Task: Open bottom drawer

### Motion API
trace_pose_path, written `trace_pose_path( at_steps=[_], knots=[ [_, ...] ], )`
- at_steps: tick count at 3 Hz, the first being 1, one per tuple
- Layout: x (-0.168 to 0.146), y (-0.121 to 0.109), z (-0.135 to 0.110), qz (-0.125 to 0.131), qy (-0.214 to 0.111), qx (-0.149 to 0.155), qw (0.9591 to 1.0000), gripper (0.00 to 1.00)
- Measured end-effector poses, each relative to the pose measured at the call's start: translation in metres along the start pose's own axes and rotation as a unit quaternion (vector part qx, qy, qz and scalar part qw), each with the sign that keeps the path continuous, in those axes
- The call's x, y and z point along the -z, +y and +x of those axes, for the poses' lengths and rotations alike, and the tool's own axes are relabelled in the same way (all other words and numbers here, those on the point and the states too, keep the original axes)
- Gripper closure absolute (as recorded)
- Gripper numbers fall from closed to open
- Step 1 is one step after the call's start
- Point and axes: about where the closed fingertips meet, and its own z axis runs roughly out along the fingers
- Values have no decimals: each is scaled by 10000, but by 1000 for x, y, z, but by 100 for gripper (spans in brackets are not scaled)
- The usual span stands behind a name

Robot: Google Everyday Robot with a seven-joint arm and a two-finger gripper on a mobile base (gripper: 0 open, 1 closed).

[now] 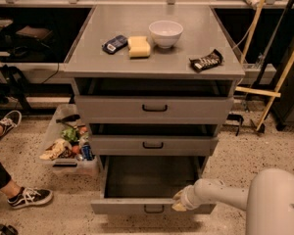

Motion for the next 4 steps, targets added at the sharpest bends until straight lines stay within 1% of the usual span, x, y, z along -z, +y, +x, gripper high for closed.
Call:
trace_pose_path(
  at_steps=[1, 2, 3, 4],
  knots=[
    [4, 0, -4, 0, 0, -1, 10000, 100],
    [3, 9, 2, -23, 3, -76, 10000, 100],
    [4, 9, 0, -23, 3, -76, 10000, 100],
    [4, 18, 4, -49, -10, -148, 9999, 100]
  ],
)
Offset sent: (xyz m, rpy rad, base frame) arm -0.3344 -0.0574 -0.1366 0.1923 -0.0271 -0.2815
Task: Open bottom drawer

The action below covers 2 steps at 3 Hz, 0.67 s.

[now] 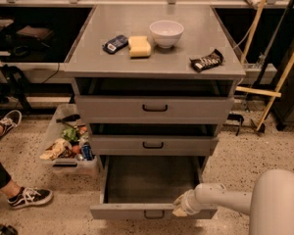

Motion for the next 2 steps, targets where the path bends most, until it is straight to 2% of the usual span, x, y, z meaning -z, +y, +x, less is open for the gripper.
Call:
trace_pose_path(
  at_steps=[1, 2],
  knots=[
    [2, 0, -2, 0, 0, 0, 10000, 100],
    [1, 9, 6, 9, -47, -59, 10000, 100]
  ],
)
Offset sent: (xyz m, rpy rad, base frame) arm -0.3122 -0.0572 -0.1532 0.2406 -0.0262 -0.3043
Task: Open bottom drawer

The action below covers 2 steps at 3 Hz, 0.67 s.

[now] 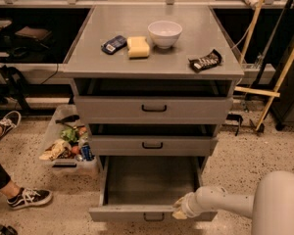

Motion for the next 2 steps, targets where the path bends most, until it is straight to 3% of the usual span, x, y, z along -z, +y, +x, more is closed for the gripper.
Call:
trace_pose_path(
  at_steps=[1, 2],
  knots=[
    [2, 0, -2, 0, 0, 0, 10000, 100],
    [2, 6, 3, 8, -34, -45, 10000, 83]
  ],
)
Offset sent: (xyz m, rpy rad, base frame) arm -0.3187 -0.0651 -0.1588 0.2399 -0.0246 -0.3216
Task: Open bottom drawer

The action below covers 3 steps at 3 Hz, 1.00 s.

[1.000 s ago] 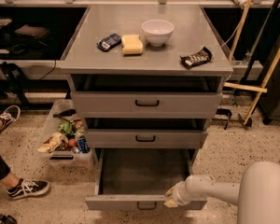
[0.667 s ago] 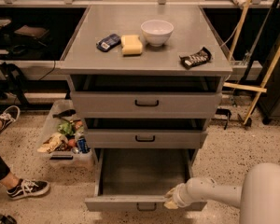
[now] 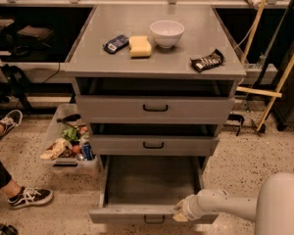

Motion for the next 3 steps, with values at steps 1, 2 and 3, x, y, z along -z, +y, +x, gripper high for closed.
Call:
trace_pose_path(
  at_steps=[1, 2, 3],
  knots=[
    [0, 0, 0, 0, 0, 0, 10000, 59],
    [0, 0, 0, 0, 0, 0, 10000, 36],
    [0, 0, 0, -1, 0, 0, 10000, 13]
  ],
)
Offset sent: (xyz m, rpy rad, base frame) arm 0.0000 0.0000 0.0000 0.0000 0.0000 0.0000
